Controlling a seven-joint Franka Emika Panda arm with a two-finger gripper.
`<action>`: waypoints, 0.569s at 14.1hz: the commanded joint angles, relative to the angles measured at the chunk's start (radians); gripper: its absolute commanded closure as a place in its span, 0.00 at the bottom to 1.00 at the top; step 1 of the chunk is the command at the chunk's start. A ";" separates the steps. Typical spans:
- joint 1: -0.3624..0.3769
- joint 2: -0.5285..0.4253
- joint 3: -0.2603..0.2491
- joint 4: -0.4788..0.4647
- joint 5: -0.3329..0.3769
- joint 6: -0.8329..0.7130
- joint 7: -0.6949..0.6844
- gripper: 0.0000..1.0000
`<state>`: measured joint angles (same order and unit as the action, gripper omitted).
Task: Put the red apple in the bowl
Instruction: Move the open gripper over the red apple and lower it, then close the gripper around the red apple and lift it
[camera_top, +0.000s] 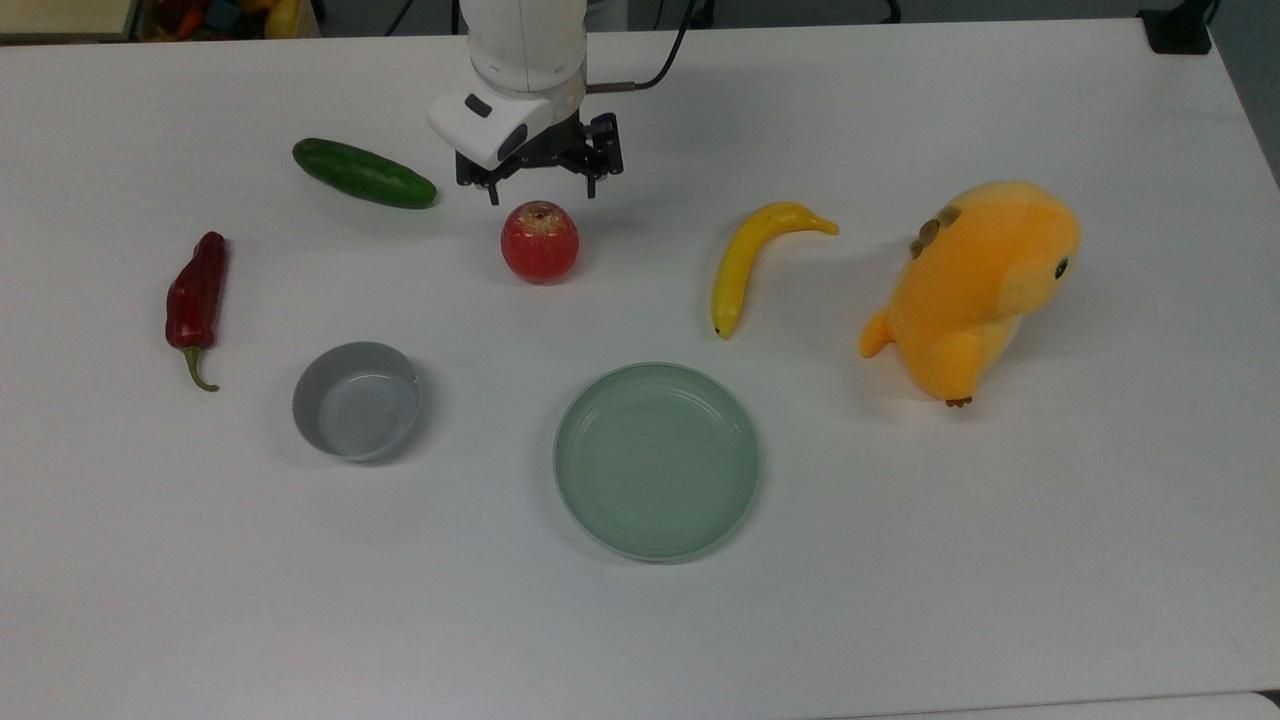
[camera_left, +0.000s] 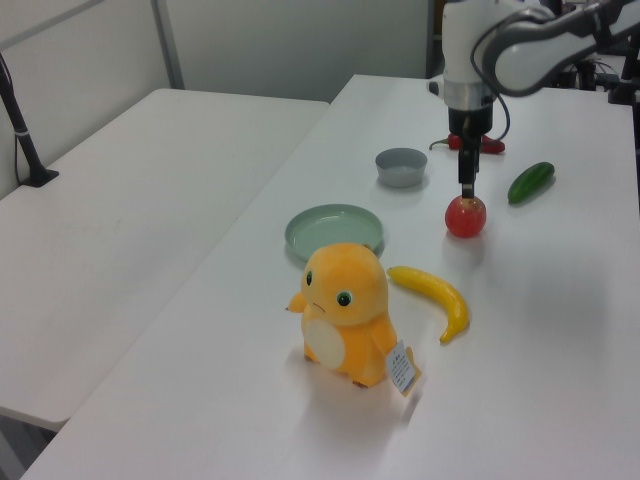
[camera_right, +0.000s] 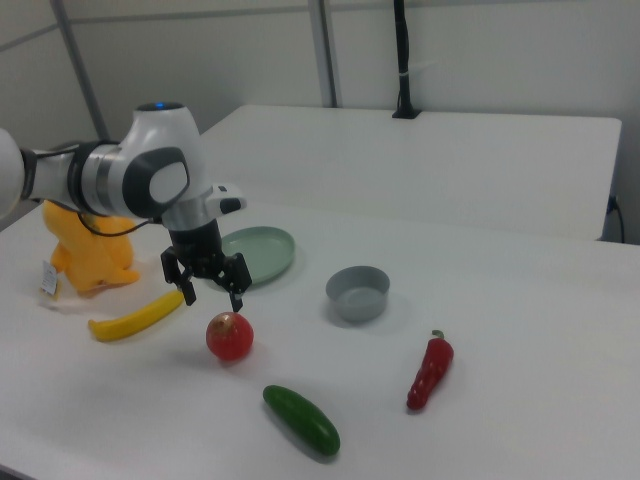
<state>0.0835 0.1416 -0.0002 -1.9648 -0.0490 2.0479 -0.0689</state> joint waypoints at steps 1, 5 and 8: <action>0.007 -0.033 -0.001 -0.107 -0.015 0.136 -0.003 0.00; 0.002 -0.039 -0.001 -0.172 -0.037 0.233 0.003 0.00; -0.002 -0.040 0.002 -0.186 -0.058 0.259 0.008 0.00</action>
<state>0.0833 0.1402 0.0000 -2.0959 -0.0794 2.2621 -0.0687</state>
